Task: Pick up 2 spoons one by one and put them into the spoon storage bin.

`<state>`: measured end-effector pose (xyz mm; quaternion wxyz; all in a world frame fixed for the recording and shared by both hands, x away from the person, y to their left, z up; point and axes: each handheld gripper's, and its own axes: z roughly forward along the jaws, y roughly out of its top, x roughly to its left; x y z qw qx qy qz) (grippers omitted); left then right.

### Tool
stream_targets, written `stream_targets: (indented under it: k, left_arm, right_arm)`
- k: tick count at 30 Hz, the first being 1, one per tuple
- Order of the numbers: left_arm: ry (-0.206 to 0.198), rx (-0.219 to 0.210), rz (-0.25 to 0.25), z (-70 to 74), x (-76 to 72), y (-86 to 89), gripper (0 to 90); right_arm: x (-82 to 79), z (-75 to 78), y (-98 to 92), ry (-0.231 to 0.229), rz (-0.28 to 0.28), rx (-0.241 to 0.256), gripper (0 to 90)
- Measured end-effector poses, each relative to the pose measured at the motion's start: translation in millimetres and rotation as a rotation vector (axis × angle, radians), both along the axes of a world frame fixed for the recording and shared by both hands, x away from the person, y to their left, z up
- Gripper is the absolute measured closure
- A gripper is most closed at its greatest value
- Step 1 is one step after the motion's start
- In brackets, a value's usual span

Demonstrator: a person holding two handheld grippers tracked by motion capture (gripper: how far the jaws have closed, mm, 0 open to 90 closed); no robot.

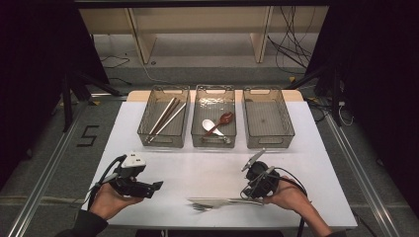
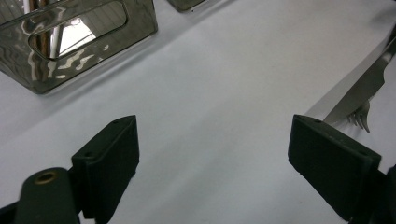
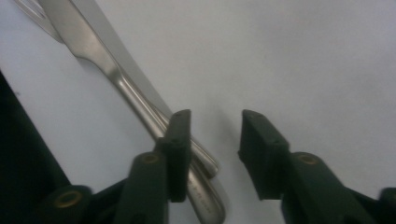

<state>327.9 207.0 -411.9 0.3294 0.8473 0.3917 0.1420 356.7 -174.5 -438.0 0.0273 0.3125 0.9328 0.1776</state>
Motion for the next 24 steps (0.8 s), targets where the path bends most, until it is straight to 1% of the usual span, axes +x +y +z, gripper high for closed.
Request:
stream_targets:
  k: [2,4,8,11,14,18,19,24]
  left_arm:
    - [-0.001,0.000,0.000,0.1,0.0,0.0,16.0]
    - [-0.003,-0.004,0.004,0.2,-0.1,-0.4,16.0]
    - [-0.005,-0.009,0.004,0.4,1.2,-1.6,15.8]
    - [-0.001,-0.007,0.006,0.1,2.1,-2.6,15.8]
    - [0.000,-0.004,0.005,0.1,2.0,-2.3,15.7]
    - [-0.001,-0.007,0.005,0.3,1.2,-2.1,15.7]
    - [-0.002,-0.008,0.006,0.3,1.2,-1.9,15.7]
    - [-0.006,-0.014,0.007,0.8,0.7,-1.5,15.6]
  right_arm:
    - [-1.9,4.2,0.7,-0.004,0.007,0.014,53.7]
    - [-3.9,4.8,2.4,-0.007,0.023,0.016,48.7]
    - [-9.2,3.4,8.7,-0.005,0.063,0.004,42.4]
    - [-11.8,3.2,13.0,-0.008,0.075,-0.007,38.5]
    - [-14.2,2.9,16.2,-0.011,0.092,-0.013,36.5]
    - [-17.9,0.6,22.1,-0.021,0.124,-0.045,36.1]
    - [-18.8,0.4,23.9,-0.013,0.126,-0.046,36.2]
    - [-21.6,-3.8,33.9,-0.014,0.157,-0.059,38.6]
